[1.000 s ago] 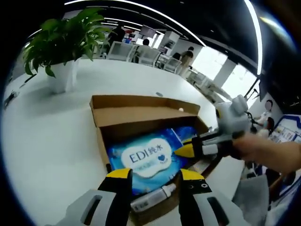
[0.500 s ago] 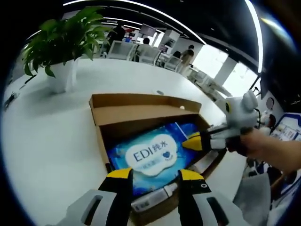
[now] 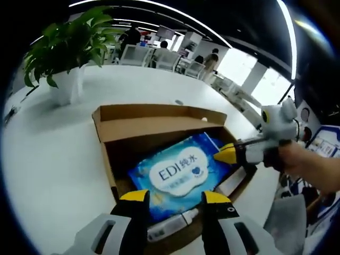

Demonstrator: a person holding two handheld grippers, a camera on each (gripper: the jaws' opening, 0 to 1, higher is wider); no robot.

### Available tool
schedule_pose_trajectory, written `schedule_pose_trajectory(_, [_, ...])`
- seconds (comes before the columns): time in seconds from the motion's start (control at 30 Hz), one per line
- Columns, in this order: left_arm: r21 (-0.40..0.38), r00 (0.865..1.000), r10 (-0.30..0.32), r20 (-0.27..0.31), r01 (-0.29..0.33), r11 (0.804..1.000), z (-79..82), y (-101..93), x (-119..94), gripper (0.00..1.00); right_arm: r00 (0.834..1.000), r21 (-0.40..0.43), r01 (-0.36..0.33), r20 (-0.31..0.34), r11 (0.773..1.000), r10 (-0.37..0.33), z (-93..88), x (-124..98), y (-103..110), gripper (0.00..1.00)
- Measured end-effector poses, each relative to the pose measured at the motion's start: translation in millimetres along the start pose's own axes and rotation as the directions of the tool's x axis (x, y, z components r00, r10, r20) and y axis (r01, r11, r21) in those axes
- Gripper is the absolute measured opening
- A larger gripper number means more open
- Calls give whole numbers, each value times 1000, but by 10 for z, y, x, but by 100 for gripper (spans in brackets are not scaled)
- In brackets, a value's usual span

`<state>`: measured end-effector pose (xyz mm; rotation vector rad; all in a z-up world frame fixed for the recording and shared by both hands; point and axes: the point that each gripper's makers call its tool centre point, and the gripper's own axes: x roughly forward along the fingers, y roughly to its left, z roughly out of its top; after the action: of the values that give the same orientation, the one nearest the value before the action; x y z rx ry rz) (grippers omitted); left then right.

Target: Operate the shoe box by opening the lid, removing the specified soft item, and placing it in the target area until the item is outside and the box remains undamaged.

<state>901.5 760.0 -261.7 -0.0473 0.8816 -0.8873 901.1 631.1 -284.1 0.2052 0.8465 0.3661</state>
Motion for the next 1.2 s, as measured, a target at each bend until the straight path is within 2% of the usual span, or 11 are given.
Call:
schedule_pose_trajectory(0.3, [-6,1000,6,-4,-6,1000,11,2,86,40,1000,3,2,12,1000,-2,-6,-93,-65,0])
schedule_pose_trajectory(0.73, [-9,1000,5,-22,-5,1000,-17,-157,227,39,1000,17,9,28,1000,-10,-37,-230,-186,0])
schedule_pose_trajectory(1.2, [-32,999,19,-40,-21,999,-14,-87,415,35,1000,29,7,27,1000,-7,-53,-288,-308,0])
